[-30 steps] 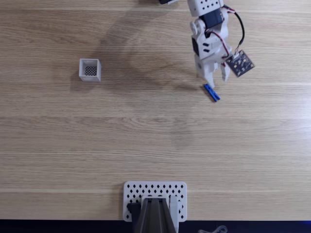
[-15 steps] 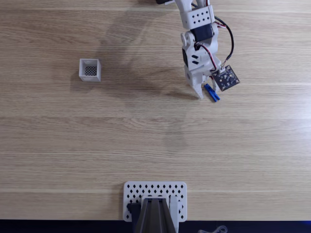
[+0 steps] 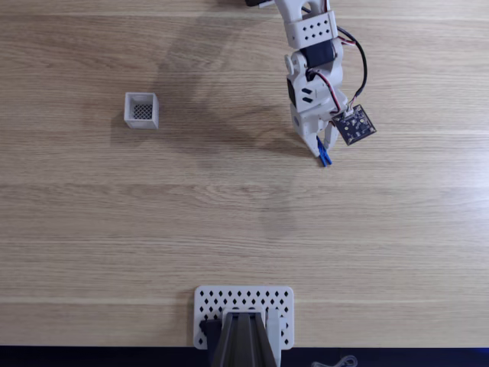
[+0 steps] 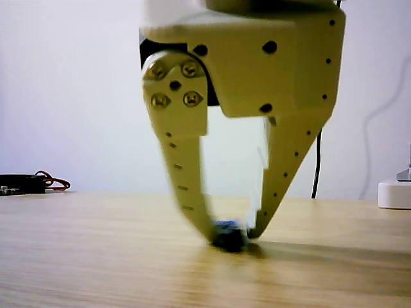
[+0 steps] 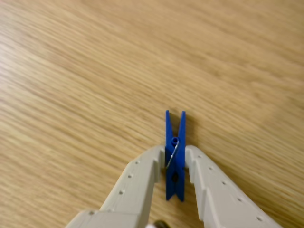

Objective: Grasp a peg and put it in the crate.

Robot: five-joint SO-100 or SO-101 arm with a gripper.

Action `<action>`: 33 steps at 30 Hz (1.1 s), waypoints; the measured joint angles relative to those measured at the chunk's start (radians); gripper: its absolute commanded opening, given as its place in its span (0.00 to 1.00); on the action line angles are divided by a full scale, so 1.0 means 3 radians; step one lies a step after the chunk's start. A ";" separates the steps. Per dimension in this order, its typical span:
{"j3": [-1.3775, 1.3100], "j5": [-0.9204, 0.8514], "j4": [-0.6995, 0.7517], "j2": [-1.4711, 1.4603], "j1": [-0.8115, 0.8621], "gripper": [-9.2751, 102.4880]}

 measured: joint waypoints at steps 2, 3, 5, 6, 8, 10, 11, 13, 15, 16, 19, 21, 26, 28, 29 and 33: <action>0.0097 0.0000 -0.0041 0.0066 0.0000 0.07; 0.0189 0.0000 -0.0077 0.0123 0.0000 0.07; 0.0348 0.0000 -0.0174 0.0235 0.0000 0.07; 0.0460 0.0000 -0.0276 0.0297 0.0000 0.07; 0.0726 -0.0020 -0.0537 0.0430 0.0000 0.07; 0.1007 0.0000 -0.0833 0.0588 0.0005 0.08; 0.1150 0.0010 -0.1002 0.0690 0.0015 0.08; 0.1432 0.0020 -0.1350 0.0900 0.0072 0.08; 0.1692 0.0020 -0.1698 0.1115 0.0189 0.08; 0.1820 0.0020 -0.1866 0.1232 0.0266 0.08; 0.2168 0.0020 -0.2275 0.1544 0.0568 0.08; 0.2398 0.0020 -0.2511 0.1708 0.0818 0.08; 0.2909 0.0020 -0.2961 0.1963 0.1616 0.07; 0.3042 0.0020 -0.3124 0.1989 0.1953 0.07; 0.3094 0.0020 -0.3196 0.1989 0.2107 0.07; 0.3191 0.0123 -0.3451 0.1994 0.2623 0.07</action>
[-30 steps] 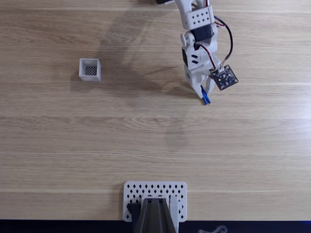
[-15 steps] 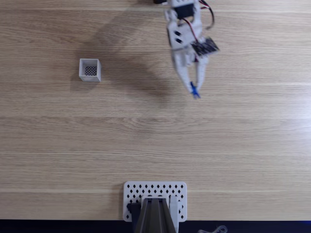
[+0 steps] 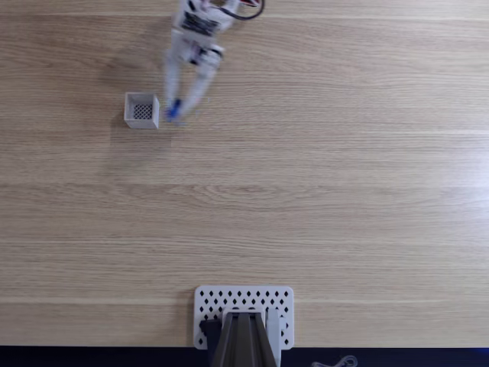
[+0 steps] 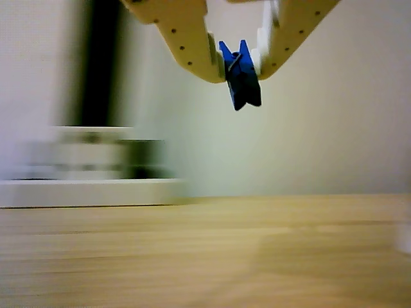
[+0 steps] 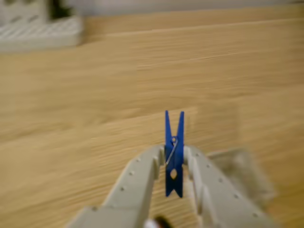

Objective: Grasp a peg and put it in the crate.

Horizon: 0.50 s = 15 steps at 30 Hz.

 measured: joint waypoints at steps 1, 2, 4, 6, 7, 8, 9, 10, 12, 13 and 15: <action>0.0000 0.0066 -0.0056 0.0000 0.0082 0.07; 0.0000 0.0143 -0.0107 0.0000 0.0153 0.07; 0.0000 0.0297 -0.0215 -0.0036 0.0286 0.07; 0.0000 0.0430 -0.0317 -0.0169 0.0368 0.07; 0.0000 0.0476 -0.0368 -0.0256 0.0389 0.07; 0.0000 0.0511 -0.0419 -0.0343 0.0404 0.07; 0.0000 0.0537 -0.0465 -0.0430 0.0409 0.07; -0.0005 0.0557 -0.0511 -0.0511 0.0414 0.07; -0.0061 0.0588 -0.0598 -0.0665 0.0414 0.07; -0.0102 0.0598 -0.0634 -0.0731 0.0414 0.07; -0.0174 0.0608 -0.0670 -0.0823 0.0414 0.07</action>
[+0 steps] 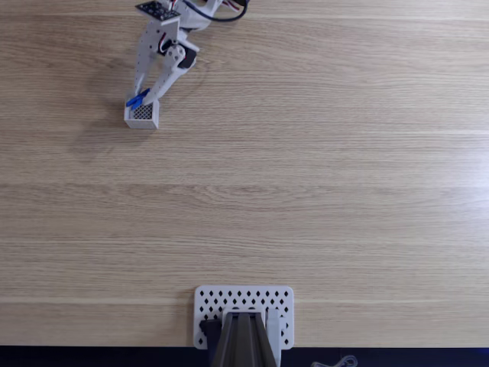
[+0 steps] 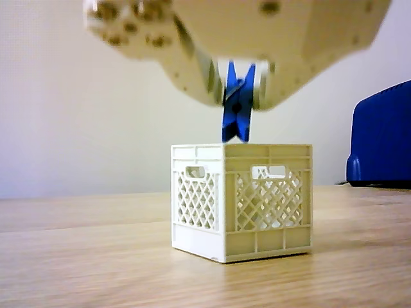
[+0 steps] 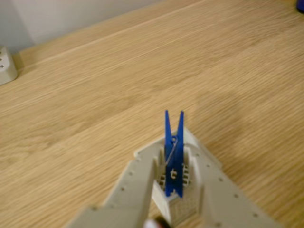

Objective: Grasp a peg and put it in the crate.

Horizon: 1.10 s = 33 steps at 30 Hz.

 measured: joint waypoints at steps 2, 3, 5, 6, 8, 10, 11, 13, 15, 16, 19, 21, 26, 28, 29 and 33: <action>-0.0072 0.0000 -0.0005 -0.0061 0.0000 0.07; -0.0102 0.0000 -0.0005 -0.0087 0.0000 0.07; -0.0143 0.0000 -0.0005 -0.0123 0.0000 0.08; -0.0159 0.0000 -0.0005 -0.0133 0.0000 0.08; -0.0159 0.0000 -0.0005 -0.0153 0.0000 0.08; -0.0159 0.0000 -0.0005 -0.0159 0.0000 0.08; -0.0159 0.0000 -0.0005 -0.0159 0.0000 0.09; -0.0159 0.0000 -0.0005 -0.0159 0.0000 0.13; -0.0159 0.0000 -0.0005 -0.0159 0.0000 0.20; -0.0159 0.0000 -0.0005 -0.0159 0.0000 0.23; -0.0159 0.0000 -0.0005 -0.0159 0.0000 0.29; -0.0159 0.0000 -0.0005 -0.0159 0.0000 0.28; -0.0159 0.0000 -0.0005 -0.0159 0.0000 0.08; -0.0159 0.0000 -0.0005 -0.0159 0.0000 0.06; -0.0159 0.0000 -0.0005 -0.0153 0.0000 0.07; -0.0159 0.0031 0.0133 0.0118 -0.0061 0.08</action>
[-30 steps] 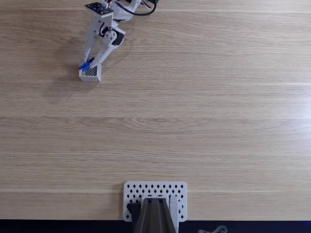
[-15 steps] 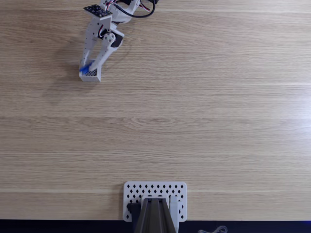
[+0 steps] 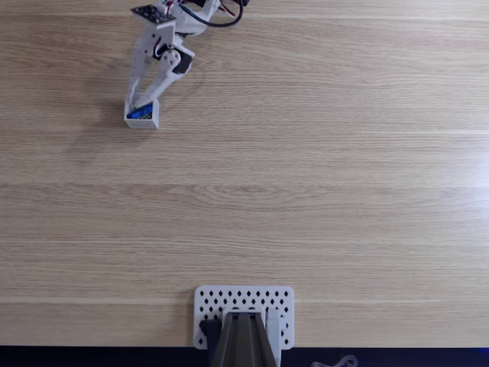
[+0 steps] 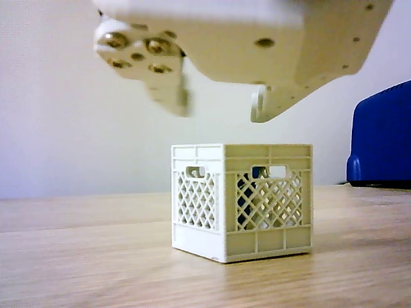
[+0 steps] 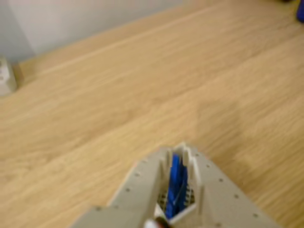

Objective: Grasp a peg and put it in the crate.

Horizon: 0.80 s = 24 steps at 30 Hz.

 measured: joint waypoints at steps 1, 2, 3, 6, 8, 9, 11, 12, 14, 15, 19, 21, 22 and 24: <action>0.0000 0.0041 0.0072 0.0097 -0.0077 0.07; 0.0000 0.0123 0.0174 0.0215 -0.0174 0.07; 0.0000 0.0215 0.0281 0.0332 -0.0281 0.07; 0.0005 0.0654 0.0690 0.0777 -0.0685 0.07; 0.0046 0.1048 0.1007 0.1145 -0.0972 0.07; 0.0092 0.1263 0.1176 0.1340 -0.1104 0.07; 0.0159 0.1703 0.1524 0.1713 -0.1289 0.07; 0.0189 0.1938 0.1692 0.1902 -0.1360 0.07; 0.0256 0.2419 0.2050 0.2260 -0.1483 0.07; 0.0291 0.2674 0.2219 0.2434 -0.1519 0.07; 0.0435 0.3712 0.2858 0.3063 -0.1565 0.07; 0.0527 0.4254 0.3140 0.3365 -0.1570 0.08; 0.0588 0.4525 0.3267 0.3518 -0.1575 0.08; 0.0721 0.5001 0.3518 0.3820 -0.1621 0.08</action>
